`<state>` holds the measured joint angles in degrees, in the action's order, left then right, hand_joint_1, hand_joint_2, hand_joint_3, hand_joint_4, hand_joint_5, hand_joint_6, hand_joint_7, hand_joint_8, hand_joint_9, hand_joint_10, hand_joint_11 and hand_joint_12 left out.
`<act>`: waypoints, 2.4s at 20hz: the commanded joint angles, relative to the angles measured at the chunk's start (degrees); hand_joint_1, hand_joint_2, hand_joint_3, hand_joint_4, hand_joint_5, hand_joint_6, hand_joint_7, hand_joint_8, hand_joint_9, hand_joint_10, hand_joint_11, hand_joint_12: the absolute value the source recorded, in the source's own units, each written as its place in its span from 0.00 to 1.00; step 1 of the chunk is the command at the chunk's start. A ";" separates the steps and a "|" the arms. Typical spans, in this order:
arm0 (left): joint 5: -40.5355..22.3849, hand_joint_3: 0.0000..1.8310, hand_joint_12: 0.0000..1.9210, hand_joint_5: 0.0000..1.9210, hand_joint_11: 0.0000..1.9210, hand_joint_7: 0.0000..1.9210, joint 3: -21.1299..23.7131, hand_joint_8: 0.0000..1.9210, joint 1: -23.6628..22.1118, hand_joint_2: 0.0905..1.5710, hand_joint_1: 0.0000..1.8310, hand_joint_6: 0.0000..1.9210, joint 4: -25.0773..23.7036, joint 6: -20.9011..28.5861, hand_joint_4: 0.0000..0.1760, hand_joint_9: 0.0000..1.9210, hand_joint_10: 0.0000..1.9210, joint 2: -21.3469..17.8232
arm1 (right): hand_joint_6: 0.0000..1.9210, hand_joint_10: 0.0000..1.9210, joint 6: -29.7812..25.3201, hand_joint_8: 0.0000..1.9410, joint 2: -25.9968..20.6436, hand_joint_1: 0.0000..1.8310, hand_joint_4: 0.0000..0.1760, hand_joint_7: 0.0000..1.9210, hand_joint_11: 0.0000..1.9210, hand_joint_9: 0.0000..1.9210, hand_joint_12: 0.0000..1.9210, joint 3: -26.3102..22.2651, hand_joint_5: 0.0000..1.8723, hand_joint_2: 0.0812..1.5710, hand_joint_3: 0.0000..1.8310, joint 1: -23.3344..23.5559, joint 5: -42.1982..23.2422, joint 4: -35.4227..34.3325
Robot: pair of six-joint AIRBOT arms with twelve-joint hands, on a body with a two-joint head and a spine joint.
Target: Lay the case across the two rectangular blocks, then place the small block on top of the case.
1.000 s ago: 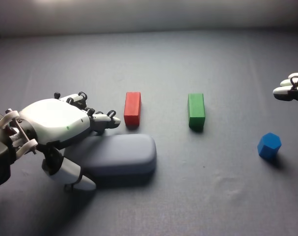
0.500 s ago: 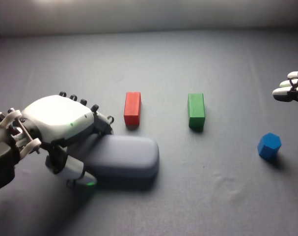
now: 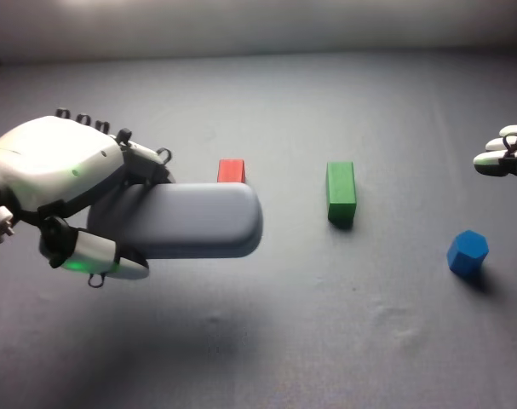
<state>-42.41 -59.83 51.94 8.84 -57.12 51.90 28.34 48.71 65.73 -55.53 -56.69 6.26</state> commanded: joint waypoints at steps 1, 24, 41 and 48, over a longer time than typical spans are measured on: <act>-7.28 0.00 0.68 0.52 0.49 0.61 -0.73 0.38 -1.40 0.65 0.75 0.40 0.57 0.27 0.00 0.57 0.49 0.61 | 0.00 0.00 -0.31 0.00 -0.24 0.34 0.00 0.17 0.00 0.14 0.36 0.14 0.21 0.84 0.00 0.68 -6.22 -1.86; 8.80 0.00 0.64 0.66 0.49 0.73 -15.91 0.19 -18.77 0.60 0.72 0.21 -3.19 -0.95 0.00 0.63 0.34 18.38 | 0.00 0.00 -0.31 0.00 1.01 0.32 0.00 0.17 0.00 0.16 0.39 1.26 0.21 0.83 0.00 1.42 -6.23 -1.92; 13.43 0.00 0.63 0.59 0.42 0.63 -21.59 0.36 -19.30 0.64 0.69 0.33 -0.45 -1.09 0.00 0.66 0.09 23.61 | 0.00 0.00 -0.31 0.00 1.52 0.31 0.01 0.17 0.00 0.15 0.37 1.70 0.21 0.83 0.00 1.41 -6.22 -1.85; 13.97 0.00 0.55 0.55 0.39 0.63 -22.16 0.35 -19.28 0.64 0.69 0.41 0.01 -1.19 0.00 0.62 0.04 24.14 | 0.00 0.00 -0.31 0.00 1.52 0.31 0.06 0.18 0.00 0.15 0.35 1.69 0.21 0.82 0.00 1.41 -6.22 -1.89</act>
<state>-21.80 -81.67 33.69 8.64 -58.52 75.90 28.32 50.26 67.16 -54.76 -56.55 6.13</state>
